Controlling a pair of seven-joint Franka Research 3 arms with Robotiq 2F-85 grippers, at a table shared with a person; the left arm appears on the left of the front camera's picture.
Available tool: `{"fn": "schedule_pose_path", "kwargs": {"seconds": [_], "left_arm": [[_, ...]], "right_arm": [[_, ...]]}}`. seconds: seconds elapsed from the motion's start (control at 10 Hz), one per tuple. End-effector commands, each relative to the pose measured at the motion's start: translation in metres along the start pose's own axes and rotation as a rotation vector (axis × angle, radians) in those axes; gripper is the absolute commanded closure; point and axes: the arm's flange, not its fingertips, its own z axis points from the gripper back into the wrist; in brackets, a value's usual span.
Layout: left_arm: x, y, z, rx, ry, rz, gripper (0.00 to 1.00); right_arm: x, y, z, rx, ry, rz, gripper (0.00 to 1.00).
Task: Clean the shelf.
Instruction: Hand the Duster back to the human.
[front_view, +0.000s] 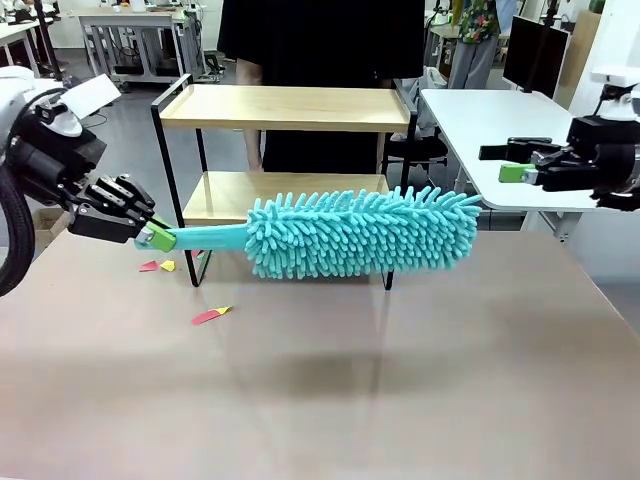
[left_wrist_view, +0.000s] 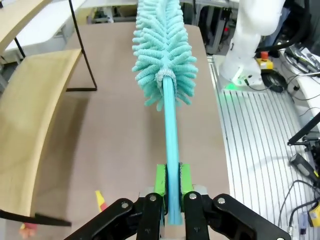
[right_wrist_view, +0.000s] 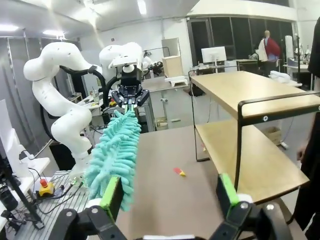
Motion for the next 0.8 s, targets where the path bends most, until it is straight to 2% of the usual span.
{"fn": "schedule_pose_path", "kwargs": {"seconds": [0.0, 0.7], "left_arm": [[0.004, 0.007, -0.003, -0.019, -0.021, -0.016, 0.86], [0.000, 0.000, 0.000, 0.000, 0.000, 0.000, 0.86]], "right_arm": [[-0.004, 0.008, -0.013, -0.005, -0.007, 0.028, 0.00], [-0.039, 0.035, -0.031, 0.054, 0.112, -0.075, 0.00]]}}
